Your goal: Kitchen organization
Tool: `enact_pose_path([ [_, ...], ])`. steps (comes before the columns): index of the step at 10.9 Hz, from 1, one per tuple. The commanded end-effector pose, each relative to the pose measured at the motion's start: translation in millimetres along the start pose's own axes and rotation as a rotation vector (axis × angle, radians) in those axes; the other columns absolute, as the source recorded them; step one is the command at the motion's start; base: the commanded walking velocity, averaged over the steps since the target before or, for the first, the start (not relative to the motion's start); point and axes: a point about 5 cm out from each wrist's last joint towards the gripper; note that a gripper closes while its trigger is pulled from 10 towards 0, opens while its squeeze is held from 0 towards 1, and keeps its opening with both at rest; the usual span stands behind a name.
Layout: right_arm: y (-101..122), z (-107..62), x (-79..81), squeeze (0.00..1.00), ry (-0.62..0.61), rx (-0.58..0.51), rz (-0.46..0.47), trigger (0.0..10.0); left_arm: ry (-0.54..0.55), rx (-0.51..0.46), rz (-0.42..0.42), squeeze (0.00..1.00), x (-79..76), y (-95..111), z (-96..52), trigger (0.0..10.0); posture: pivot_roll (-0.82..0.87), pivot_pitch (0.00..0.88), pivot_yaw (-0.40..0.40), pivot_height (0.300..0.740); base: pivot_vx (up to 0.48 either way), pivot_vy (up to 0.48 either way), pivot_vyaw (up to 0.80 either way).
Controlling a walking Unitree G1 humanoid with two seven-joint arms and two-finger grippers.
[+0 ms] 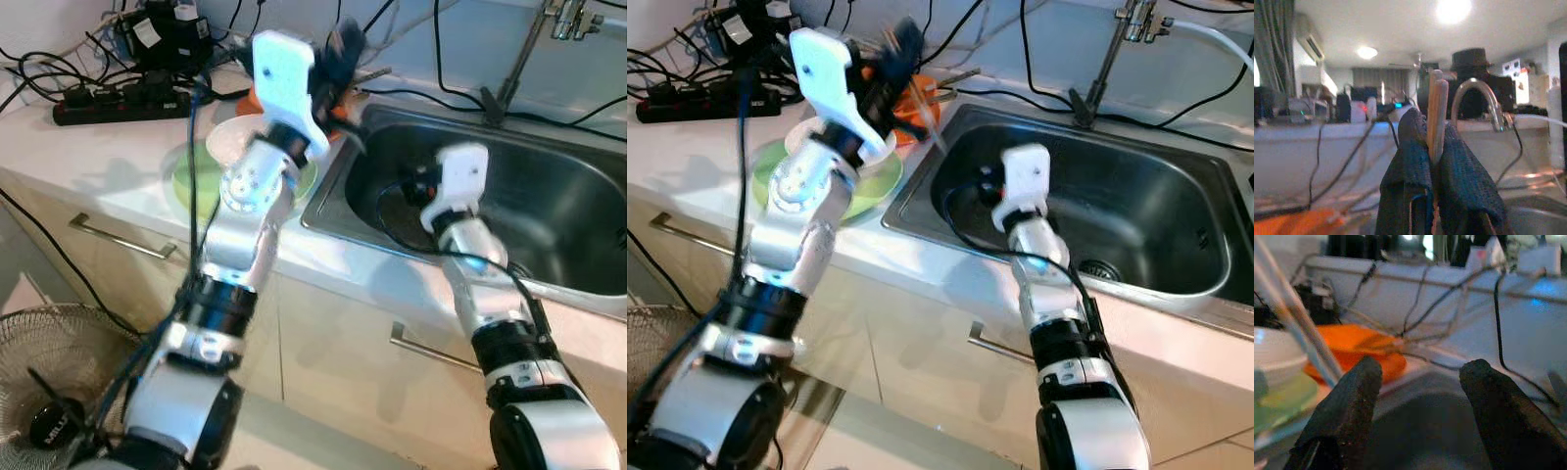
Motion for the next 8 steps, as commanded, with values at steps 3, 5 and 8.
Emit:
enact_pose_path([
  [3,17,4.3,10.3,0.00,0.079,-0.057,-0.024,10.0,-0.071,0.027,-0.076,0.00,-5.5,0,-3.4,10.0,0.17,0.030,-0.016,0.740,0.000,0.000,0.00],
  [5,17,4.0,17.8,0.00,0.094,-0.057,-0.008,10.0,-0.095,0.030,-0.098,0.00,-7.6,1,-3.8,10.0,0.17,0.024,-0.012,0.740,0.000,0.000,0.00],
  [8,17,4.6,24.2,0.00,0.095,-0.054,0.007,10.0,-0.133,0.039,-0.120,0.00,-13.8,2,-4.5,10.0,0.17,0.024,-0.010,0.740,0.000,0.000,0.00],
])
Point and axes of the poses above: a point about 5 cm out from each wrist's last joint towards the gripper, its own z axis pointing out of the wrist towards the gripper, its own y axis along the axis of the wrist's last joint, x = y × z, and after that the axes turned 2 degrees about z, right-handed
